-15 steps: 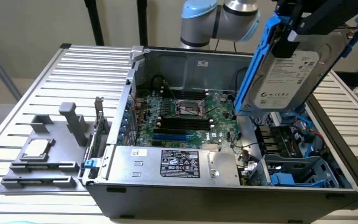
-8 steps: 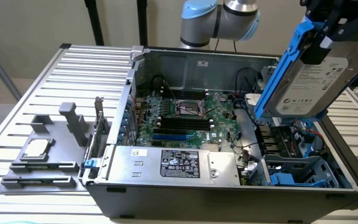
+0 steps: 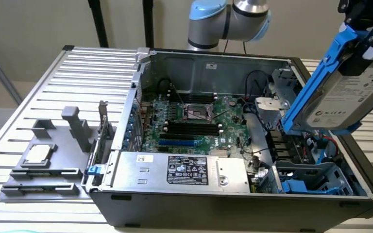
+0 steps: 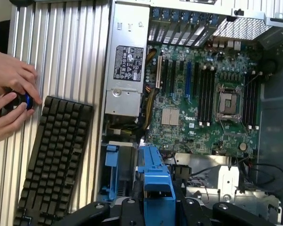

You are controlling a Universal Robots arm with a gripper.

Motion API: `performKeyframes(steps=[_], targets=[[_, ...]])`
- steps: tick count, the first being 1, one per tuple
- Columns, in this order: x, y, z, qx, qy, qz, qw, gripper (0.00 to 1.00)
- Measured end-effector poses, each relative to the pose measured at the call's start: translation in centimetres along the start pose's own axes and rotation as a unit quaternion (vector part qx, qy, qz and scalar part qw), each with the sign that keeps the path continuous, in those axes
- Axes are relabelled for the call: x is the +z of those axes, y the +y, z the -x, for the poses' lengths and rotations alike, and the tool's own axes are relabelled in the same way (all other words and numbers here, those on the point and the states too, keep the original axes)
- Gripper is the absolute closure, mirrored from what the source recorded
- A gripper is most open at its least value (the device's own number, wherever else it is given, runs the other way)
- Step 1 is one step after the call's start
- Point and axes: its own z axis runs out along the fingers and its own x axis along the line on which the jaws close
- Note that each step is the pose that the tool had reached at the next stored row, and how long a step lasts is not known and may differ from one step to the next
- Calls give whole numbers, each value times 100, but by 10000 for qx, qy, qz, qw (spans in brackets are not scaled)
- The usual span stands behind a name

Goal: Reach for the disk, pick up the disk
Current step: 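Pick up the disk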

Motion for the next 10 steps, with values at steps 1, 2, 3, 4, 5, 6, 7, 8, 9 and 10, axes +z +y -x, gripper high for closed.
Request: performKeyframes(steps=[1, 2, 3, 4, 5, 6, 7, 8, 9, 10], targets=[[2, -7, -19, 0, 0, 0, 10000, 67], [7, -12, -40, 1, -1, 0, 10000, 67], [15, -15, -61, 3, -1, -1, 10000, 67], [26, -14, -82, 8, -1, -3, 10000, 67], [39, -13, -101, 16, -1, -9, 10000, 67], [54, -14, -120, 25, -1, -18, 10000, 67], [69, -14, -136, 35, -2, -27, 10000, 67], [86, -14, -149, 52, -2, -37, 10000, 67], [99, -14, -158, 70, -1, -47, 10000, 67], [114, -13, -167, 94, -1, -57, 9999, 67]])
